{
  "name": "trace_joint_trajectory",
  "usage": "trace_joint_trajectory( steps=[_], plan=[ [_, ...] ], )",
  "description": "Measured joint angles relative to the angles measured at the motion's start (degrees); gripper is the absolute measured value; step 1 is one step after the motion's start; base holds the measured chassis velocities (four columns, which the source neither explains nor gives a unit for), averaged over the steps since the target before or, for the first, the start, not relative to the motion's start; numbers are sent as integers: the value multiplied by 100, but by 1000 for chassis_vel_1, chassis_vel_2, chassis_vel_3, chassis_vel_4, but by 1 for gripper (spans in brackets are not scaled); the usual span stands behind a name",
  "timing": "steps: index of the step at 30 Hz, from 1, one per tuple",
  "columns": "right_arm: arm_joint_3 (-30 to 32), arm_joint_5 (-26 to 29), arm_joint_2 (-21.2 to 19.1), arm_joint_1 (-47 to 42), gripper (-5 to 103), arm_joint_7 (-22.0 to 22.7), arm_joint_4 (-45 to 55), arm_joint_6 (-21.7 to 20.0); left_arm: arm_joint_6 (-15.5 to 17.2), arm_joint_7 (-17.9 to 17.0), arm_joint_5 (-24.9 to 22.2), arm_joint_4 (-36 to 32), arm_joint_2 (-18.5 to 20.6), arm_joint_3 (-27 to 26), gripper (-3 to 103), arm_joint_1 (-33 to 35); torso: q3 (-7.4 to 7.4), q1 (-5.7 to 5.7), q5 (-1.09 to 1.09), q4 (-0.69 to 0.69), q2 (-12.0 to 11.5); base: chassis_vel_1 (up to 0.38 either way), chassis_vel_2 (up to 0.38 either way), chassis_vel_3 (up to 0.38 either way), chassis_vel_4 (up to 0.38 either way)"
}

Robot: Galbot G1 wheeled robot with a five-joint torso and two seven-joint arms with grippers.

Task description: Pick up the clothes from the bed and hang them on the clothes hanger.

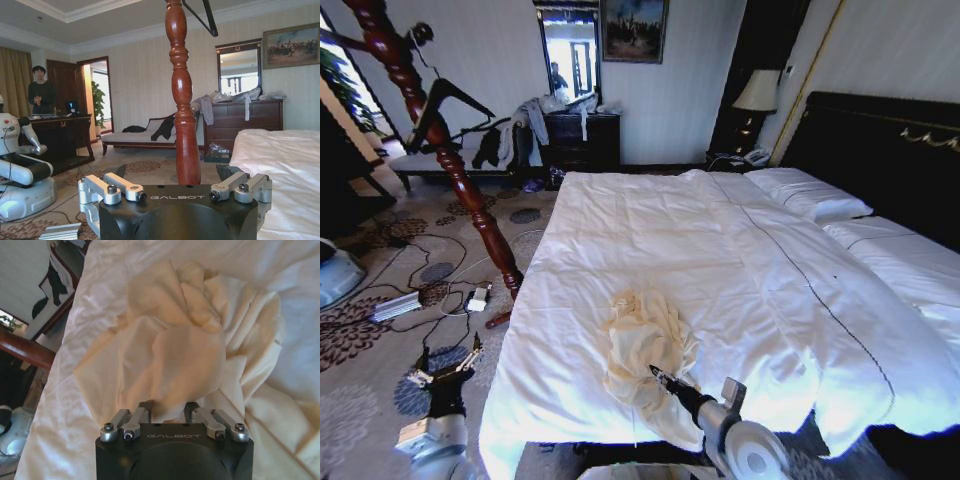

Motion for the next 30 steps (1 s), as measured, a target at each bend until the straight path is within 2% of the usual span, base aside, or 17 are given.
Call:
trace_joint_trajectory(
  steps=[2, 4, 5, 6, 7, 8, 10, 16, 19, 23, 30],
  plan=[
    [47, -48, 9, -37, 21, -84, 24, 73, -1, -6, -5, 0, 11, 0, 100, -4, 0, 0, 0, 0, 0, 0, 0, 0, 0],
    [75, -75, 9, -67, 21, -153, 49, 118, -2, -9, -6, 0, 13, 3, 100, -10, 0, 0, 0, 0, 0, 0, 0, 0, 0],
    [105, -115, 3, -103, 15, -271, 69, 201, -2, -12, -7, 1, 14, 10, 100, -22, 0, 0, 0, 0, 0, 0, 0, 0, 0],
    [151, -214, -7, -158, 10, -565, 73, 435, -3, -17, -7, 7, 15, 23, 100, -37, 0, 0, 0, 0, 0, 0, 0, 0, 0],
    [151, -214, -7, -158, 10, -565, 73, 435, -3, -17, -7, 7, 15, 23, 100, -37, 0, 0, 0, 0, 0, 0, 0, 0, 0],
    [207, -292, -21, -193, 5, -841, 69, 647, -5, -23, -7, 17, 16, 38, 100, -53, 0, 0, 0, 0, 0, 0, 0, 0, 0],
    [346, -299, -58, -262, 1, -1224, 88, 925, -8, -47, -11, 28, 18, 69, 100, -71, 0, 0, 0, 0, 0, 0, 0, 0, 0],
    [698, -215, -119, -359, 0, -1719, 274, 1390, -8, -95, -82, 29, 33, 117, 100, -77, 0, 0, 0, -1, 0, 0, 0, 0, 0],
    [1171, 48, -205, -329, 0, -2135, 536, 1681, -21, -106, -107, 51, 69, 121, 100, -77, 0, 0, 0, 0, 0, 0, 0, 0, 0],
    [1666, 385, -358, -203, 0, -2396, 822, 1817, -50, -98, -114, 79, 99, 150, 100, -74, 0, 0, 1, 0, 0, 0, 0, 0, 0],
    [2352, 669, -752, 67, 0, -2760, 1306, 1872, -322, 453, -125, 69, 141, 372, 100, -43, 0, 0, 0, 0, 0, 0, 0, 0, 0]
  ],
)
